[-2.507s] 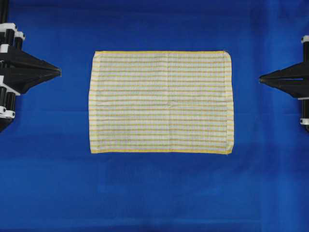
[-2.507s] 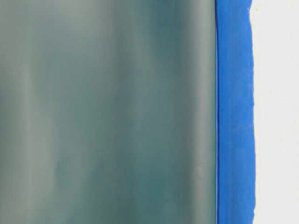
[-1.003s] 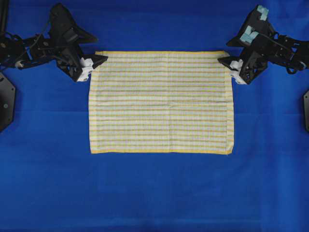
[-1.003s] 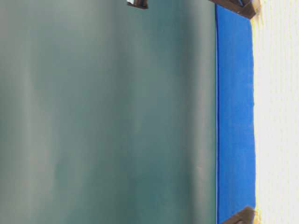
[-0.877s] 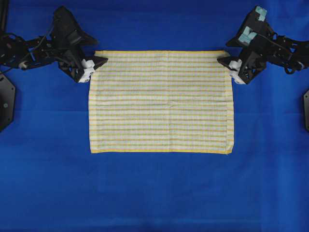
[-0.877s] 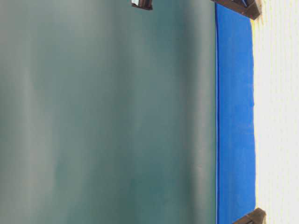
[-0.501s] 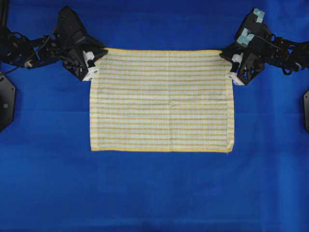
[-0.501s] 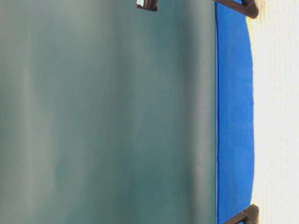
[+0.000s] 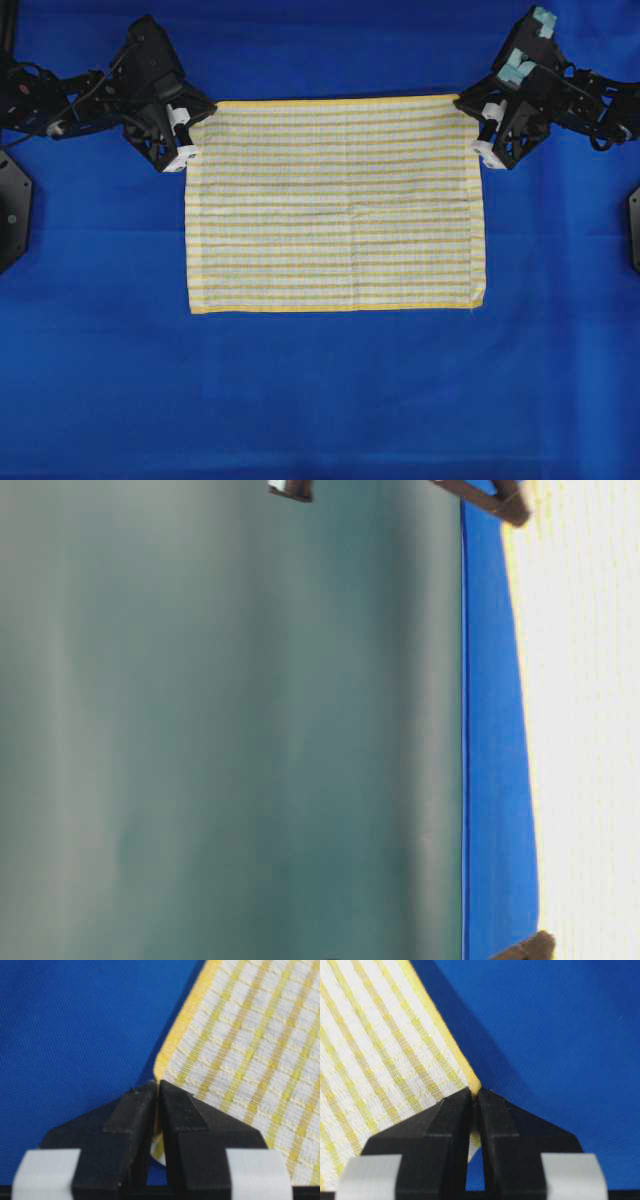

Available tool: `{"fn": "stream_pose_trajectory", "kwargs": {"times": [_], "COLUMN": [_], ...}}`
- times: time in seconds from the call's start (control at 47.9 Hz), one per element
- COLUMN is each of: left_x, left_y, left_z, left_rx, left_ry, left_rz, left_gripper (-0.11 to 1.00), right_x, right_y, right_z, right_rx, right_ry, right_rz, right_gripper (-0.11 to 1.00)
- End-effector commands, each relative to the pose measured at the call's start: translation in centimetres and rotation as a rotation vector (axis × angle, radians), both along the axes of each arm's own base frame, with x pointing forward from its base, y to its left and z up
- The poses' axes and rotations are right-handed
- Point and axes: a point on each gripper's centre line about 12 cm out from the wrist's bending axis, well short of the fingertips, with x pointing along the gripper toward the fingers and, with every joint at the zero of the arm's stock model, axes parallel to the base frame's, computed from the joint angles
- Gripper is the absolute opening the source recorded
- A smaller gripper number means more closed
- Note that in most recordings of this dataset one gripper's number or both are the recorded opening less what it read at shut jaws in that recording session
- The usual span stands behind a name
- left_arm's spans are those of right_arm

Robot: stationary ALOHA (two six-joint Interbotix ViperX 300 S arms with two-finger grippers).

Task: Fold the yellow towel.
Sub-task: 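Grasp the top corners of the yellow-striped towel with both grippers, then lift the top edge and fold it down toward the bottom edge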

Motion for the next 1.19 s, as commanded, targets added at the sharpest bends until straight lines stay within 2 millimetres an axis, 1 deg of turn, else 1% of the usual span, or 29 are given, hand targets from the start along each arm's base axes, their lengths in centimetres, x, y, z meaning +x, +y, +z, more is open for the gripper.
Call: {"fn": "stream_pose_trajectory", "kwargs": {"times": [0.0,0.125,0.501,0.648,0.731,0.815,0.961,1.065,1.17], "left_x": [0.4,0.6,1.2,1.2,1.2,1.4,1.8,1.7,1.5], "left_y": [0.8,1.1,1.6,1.2,0.5,-0.7,-2.9,-4.3,-6.2], "left_z": [1.6,2.0,3.0,3.5,4.0,5.0,6.8,7.2,7.0], "left_rx": [0.026,0.04,0.07,0.065,0.064,0.07,0.079,0.055,0.004], "left_ry": [-0.033,-0.036,-0.06,-0.066,-0.072,-0.096,-0.138,-0.162,-0.18], "left_rz": [0.008,0.004,-0.003,-0.01,-0.029,-0.065,-0.134,-0.161,-0.182], "left_gripper": [0.02,0.02,0.02,0.02,0.02,0.02,0.02,0.02,0.02], "right_x": [0.2,0.3,0.0,-0.1,-0.4,-0.6,-1.1,-1.2,-1.1], "right_y": [-0.4,-0.5,-0.3,-0.2,0.4,1.1,3.0,4.6,6.3], "right_z": [1.2,1.3,1.5,2.0,2.5,2.9,3.5,4.2,4.8], "right_rx": [-0.022,-0.021,-0.014,-0.015,-0.017,-0.01,0.004,0.025,0.047], "right_ry": [-0.044,-0.05,-0.062,-0.074,-0.094,-0.113,-0.13,-0.148,-0.158], "right_rz": [-0.012,-0.014,-0.033,-0.032,-0.025,-0.023,0.02,0.056,0.107], "right_gripper": [0.04,0.04,0.04,0.04,0.04,0.04,0.04,0.04,0.04]}}
